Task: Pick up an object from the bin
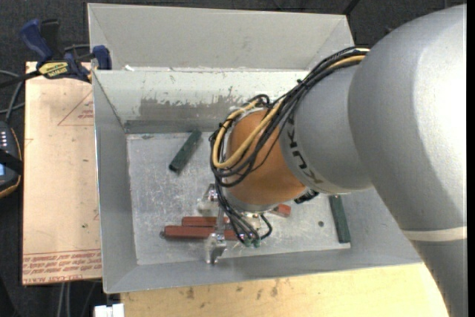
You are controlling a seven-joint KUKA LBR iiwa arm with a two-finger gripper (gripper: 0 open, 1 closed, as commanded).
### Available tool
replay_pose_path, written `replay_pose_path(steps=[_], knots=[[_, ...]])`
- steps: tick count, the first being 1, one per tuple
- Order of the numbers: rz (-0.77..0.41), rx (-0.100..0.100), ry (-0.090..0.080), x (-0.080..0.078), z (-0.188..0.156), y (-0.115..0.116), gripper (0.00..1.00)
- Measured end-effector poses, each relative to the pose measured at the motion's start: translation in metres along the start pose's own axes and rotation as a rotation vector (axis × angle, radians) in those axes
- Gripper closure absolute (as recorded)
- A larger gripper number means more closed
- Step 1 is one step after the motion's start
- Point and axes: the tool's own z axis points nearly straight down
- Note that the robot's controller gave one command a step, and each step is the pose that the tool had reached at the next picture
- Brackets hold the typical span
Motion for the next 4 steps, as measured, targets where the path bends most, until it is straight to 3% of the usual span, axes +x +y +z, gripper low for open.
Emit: replay_pose_path(steps=[1, 2, 4], knots=[[0.005, 0.000, 0.001, -0.001, -0.006, -0.001, 1.00], [0.005, 0.000, 0.001, -0.001, -0.006, -0.001, 1.00], [0.005, 0.005, 0.019, 0.003, -0.028, -0.002, 1.00]])
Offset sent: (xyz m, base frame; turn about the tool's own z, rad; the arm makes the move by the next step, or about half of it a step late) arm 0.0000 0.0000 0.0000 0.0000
